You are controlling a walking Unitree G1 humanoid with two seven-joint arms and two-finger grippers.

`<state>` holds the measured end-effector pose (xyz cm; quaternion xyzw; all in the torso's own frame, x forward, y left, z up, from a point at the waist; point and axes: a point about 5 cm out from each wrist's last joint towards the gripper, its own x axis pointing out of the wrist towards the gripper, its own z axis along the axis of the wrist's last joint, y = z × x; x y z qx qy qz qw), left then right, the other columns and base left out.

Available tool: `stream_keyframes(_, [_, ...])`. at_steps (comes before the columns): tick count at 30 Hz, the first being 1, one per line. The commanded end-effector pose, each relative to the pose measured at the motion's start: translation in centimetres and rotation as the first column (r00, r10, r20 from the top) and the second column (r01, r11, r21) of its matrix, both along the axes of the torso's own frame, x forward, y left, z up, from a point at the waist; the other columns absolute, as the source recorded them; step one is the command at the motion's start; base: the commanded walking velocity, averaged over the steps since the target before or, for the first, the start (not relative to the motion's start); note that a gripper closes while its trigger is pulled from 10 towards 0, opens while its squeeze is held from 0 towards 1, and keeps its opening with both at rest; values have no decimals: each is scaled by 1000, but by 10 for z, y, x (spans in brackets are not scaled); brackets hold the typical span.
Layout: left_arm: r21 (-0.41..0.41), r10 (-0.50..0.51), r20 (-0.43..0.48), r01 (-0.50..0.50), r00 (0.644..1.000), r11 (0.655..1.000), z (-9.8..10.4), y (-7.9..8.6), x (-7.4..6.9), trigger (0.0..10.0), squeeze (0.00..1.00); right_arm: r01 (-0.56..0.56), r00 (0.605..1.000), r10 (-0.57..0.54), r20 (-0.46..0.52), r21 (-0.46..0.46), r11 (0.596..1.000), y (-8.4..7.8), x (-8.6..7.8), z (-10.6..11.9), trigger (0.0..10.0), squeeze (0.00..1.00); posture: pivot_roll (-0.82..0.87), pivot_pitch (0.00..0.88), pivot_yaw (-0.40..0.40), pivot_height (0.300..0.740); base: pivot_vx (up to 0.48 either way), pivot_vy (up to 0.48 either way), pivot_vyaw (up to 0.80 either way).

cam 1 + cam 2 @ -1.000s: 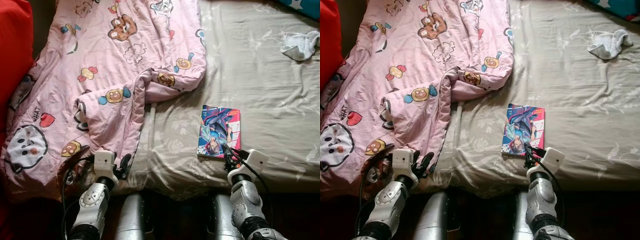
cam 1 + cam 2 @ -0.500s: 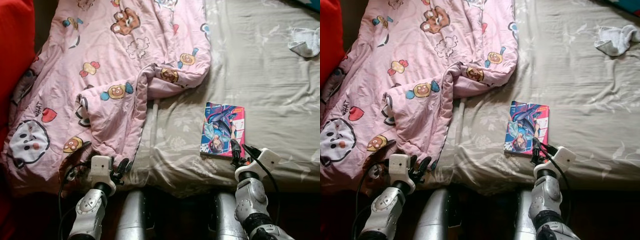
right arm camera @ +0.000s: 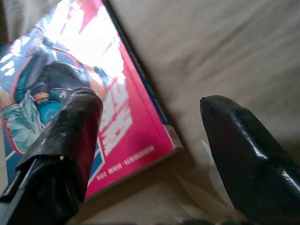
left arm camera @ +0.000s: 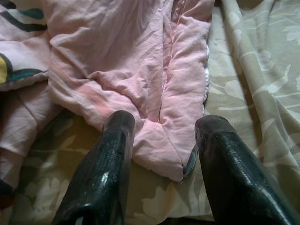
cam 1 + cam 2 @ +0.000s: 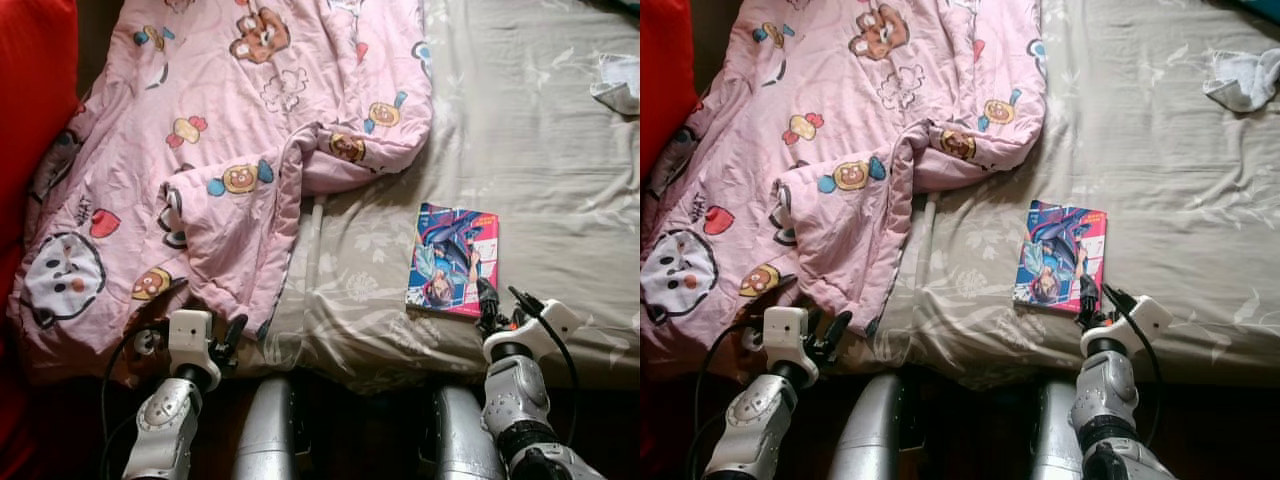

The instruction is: Clean up the room

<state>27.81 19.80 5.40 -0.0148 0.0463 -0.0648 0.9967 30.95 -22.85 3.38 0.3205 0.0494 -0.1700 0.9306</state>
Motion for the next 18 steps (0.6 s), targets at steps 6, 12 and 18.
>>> stream_keyframes(6, [16, 2, -48, -1, 999, 1000, -6, 8, -11, 10000, 0, 2, 997, 5, -72, 89, 996, 8, -14, -21, 10000, 0, 131, 444, 196, 626, 0, 0, 0])
stream_keyframes(12, [20, 1, -43, 0, 999, 1000, 0, 9, -13, 10000, 0, 0, 997, 9, -72, 125, 992, 8, -16, -24, 10000, 0, 141, 456, 203, 626, 0, 0, 0])
stream_keyframes(18, [23, -4, -44, 5, 999, 1000, 1, 8, -16, 10000, 0, -36, 997, 46, -56, 164, 986, 13, -17, -26, 10000, 0, 151, 468, 205, 626, 0, 0, 0])
